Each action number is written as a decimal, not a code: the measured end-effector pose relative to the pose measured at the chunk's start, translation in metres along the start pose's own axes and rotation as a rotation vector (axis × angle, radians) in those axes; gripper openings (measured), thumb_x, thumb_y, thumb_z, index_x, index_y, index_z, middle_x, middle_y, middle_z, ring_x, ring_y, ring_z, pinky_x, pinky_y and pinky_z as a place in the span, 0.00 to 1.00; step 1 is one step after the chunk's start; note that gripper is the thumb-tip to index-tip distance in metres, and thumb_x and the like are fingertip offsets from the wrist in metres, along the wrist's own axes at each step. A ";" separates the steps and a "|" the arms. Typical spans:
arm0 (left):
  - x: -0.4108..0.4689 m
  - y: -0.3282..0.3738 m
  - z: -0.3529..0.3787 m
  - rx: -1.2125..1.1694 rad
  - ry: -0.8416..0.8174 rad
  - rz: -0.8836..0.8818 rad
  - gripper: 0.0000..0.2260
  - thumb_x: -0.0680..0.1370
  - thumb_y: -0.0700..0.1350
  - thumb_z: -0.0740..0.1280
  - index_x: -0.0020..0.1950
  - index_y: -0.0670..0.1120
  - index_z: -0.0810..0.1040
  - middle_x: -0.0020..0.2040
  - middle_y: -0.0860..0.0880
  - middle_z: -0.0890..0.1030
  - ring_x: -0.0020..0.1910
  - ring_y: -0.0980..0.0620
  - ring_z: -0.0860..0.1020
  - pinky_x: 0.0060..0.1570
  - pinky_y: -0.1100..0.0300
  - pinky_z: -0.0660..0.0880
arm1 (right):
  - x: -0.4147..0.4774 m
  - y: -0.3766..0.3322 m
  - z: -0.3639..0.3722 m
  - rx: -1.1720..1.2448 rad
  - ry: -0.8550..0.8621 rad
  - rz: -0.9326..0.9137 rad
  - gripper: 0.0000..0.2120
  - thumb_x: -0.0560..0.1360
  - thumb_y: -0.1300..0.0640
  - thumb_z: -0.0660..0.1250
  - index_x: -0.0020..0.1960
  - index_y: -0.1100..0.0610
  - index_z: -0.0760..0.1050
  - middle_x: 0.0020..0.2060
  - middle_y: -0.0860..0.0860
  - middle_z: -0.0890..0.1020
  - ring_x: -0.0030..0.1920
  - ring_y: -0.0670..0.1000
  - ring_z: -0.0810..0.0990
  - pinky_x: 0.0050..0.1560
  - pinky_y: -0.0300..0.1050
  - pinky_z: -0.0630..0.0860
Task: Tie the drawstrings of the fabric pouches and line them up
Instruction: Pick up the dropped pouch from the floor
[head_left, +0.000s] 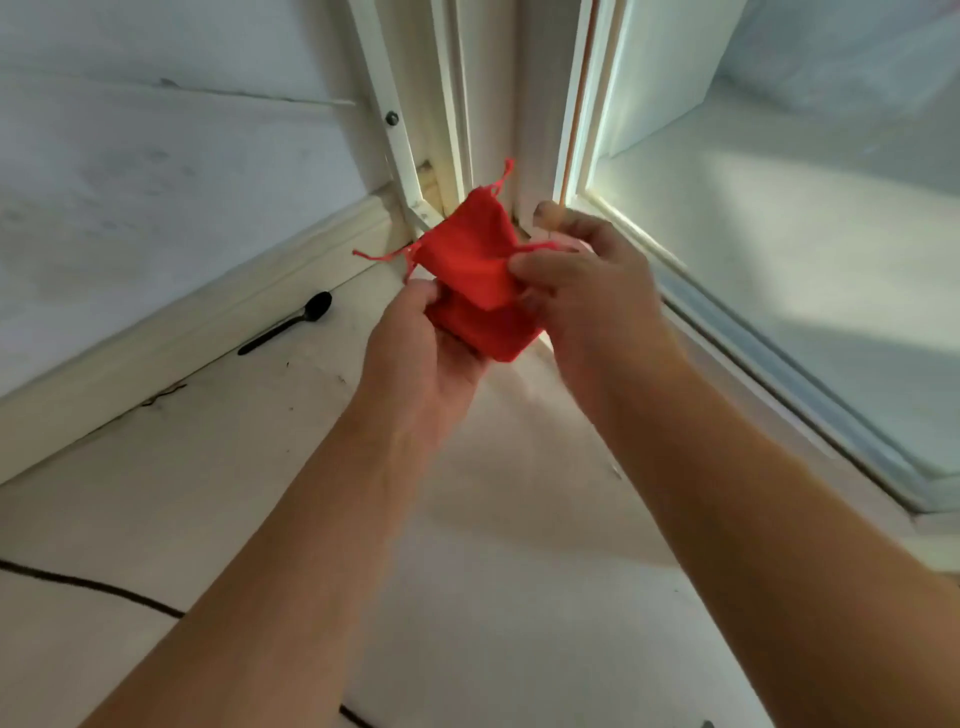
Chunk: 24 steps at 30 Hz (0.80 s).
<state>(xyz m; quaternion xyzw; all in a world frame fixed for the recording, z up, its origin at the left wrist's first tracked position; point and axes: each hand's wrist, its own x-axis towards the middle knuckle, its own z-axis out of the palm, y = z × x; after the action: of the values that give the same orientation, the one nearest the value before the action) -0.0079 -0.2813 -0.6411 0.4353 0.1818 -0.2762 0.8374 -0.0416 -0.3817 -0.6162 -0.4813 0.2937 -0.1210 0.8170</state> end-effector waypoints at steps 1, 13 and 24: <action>-0.001 0.002 0.003 -0.038 -0.071 -0.025 0.21 0.82 0.52 0.53 0.62 0.39 0.75 0.54 0.40 0.83 0.48 0.46 0.83 0.47 0.54 0.81 | -0.002 0.005 0.002 -0.226 0.004 -0.023 0.17 0.69 0.74 0.65 0.50 0.55 0.74 0.41 0.53 0.78 0.39 0.49 0.77 0.33 0.38 0.76; 0.020 -0.002 -0.007 0.327 0.202 -0.017 0.06 0.78 0.37 0.66 0.46 0.49 0.77 0.44 0.47 0.84 0.43 0.48 0.83 0.46 0.49 0.79 | 0.021 0.005 -0.075 -1.235 0.219 0.055 0.20 0.71 0.69 0.62 0.58 0.51 0.76 0.59 0.51 0.78 0.53 0.55 0.79 0.51 0.46 0.76; 0.015 0.009 -0.013 0.434 0.096 -0.070 0.05 0.79 0.37 0.64 0.46 0.47 0.75 0.47 0.46 0.81 0.49 0.45 0.80 0.58 0.43 0.75 | 0.039 0.026 -0.106 -1.448 0.034 0.078 0.14 0.76 0.62 0.64 0.58 0.51 0.82 0.46 0.52 0.83 0.44 0.52 0.80 0.48 0.47 0.79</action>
<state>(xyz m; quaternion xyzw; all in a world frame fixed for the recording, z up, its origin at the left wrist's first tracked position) 0.0092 -0.2711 -0.6506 0.6115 0.1728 -0.3167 0.7042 -0.0755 -0.4630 -0.6915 -0.8888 0.3297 0.1257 0.2923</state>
